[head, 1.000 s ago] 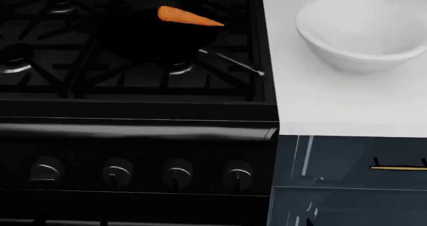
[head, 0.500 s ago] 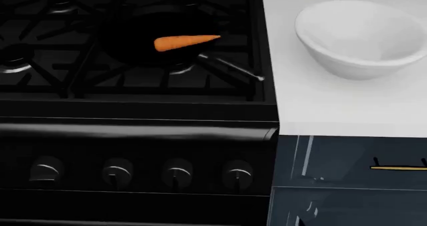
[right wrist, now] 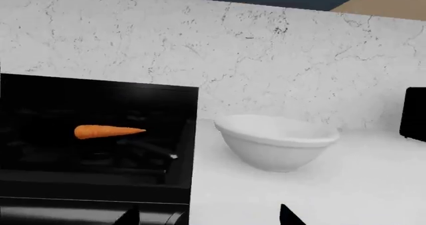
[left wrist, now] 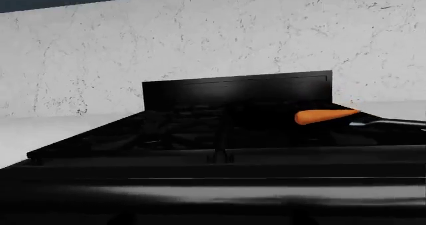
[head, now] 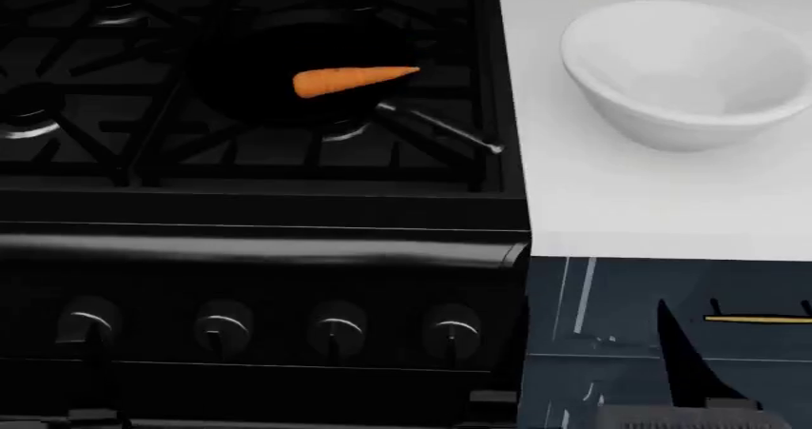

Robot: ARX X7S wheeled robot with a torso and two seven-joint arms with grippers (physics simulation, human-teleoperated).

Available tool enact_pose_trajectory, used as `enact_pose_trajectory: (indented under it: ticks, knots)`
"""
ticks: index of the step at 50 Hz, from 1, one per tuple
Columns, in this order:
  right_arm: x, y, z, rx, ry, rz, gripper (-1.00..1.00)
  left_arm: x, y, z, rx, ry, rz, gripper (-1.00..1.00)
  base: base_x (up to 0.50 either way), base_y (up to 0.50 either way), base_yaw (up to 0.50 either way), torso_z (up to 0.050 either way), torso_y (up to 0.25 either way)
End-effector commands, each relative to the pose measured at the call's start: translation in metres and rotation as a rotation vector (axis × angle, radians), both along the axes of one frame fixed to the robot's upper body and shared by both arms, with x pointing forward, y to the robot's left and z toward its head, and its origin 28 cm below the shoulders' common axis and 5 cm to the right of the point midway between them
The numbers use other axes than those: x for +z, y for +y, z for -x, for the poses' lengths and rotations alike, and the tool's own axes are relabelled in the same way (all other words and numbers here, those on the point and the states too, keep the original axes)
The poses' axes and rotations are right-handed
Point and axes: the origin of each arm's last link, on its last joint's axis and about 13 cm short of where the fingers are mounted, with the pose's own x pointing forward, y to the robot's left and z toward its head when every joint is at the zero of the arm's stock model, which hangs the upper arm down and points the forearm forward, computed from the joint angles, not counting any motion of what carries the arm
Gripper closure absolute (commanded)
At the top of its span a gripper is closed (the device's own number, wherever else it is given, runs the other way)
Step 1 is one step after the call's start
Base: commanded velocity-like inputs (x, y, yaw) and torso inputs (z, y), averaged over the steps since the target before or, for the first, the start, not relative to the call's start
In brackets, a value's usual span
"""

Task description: Pick the carrot from the pan and place it in the bowl.

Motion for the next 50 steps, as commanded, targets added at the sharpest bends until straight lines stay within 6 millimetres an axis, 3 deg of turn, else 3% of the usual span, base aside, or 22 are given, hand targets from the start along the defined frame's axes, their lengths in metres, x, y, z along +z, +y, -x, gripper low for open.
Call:
enact_pose_trajectory:
  ticks: [1, 3, 6, 7, 8, 10, 17, 29, 50]
  knots:
    - [0.089, -0.010, 0.030, -0.026, -0.220, 0.060, -1.00, 0.092, 0.007, 0.025, 0.035, -0.239, -0.066, -1.00, 0.00, 0.00, 0.00, 0.000, 0.000]
    - [0.104, -0.013, 0.029, -0.022, -0.262, 0.070, -1.00, 0.109, 0.009, 0.028, 0.034, -0.282, -0.050, -1.00, 0.00, 0.00, 0.00, 0.000, 0.000]
    - [0.144, -0.020, 0.034, -0.077, -0.379, 0.090, -1.00, 0.140, 0.015, 0.028, 0.061, -0.374, -0.057, -1.00, 0.00, 0.00, 0.00, 0.000, 0.000]
    - [0.148, -0.016, 0.038, -0.028, -0.343, 0.061, -1.00, 0.147, 0.015, 0.027, 0.057, -0.379, -0.064, -1.00, 0.00, 0.00, 0.00, 0.000, 0.000]
    - [0.165, -0.016, 0.039, -0.045, -0.366, 0.084, -1.00, 0.166, 0.013, 0.024, 0.039, -0.423, -0.116, -1.00, 0.00, 0.00, 0.00, 0.000, 0.000]
    - [0.185, -0.017, 0.038, -0.025, -0.375, 0.066, -1.00, 0.185, 0.010, 0.028, 0.040, -0.432, -0.099, -1.00, 0.00, 0.00, 0.00, 0.000, 0.000]
    - [0.220, -0.017, 0.036, -0.036, -0.411, 0.075, -1.00, 0.223, 0.012, 0.033, 0.061, -0.484, -0.109, -1.00, 0.00, 0.00, 0.00, 0.000, 0.000]
    - [0.232, -0.022, 0.036, -0.054, -0.435, 0.041, -1.00, 0.239, 0.013, 0.030, 0.098, -0.491, -0.074, -1.00, 0.00, 0.00, 0.00, 0.000, 0.000]
    - [0.229, -0.024, 0.028, -0.018, -0.402, -0.039, -1.00, 0.231, 0.011, 0.022, 0.093, -0.424, -0.050, -1.00, 0.00, 0.00, 0.00, 0.000, 0.000]
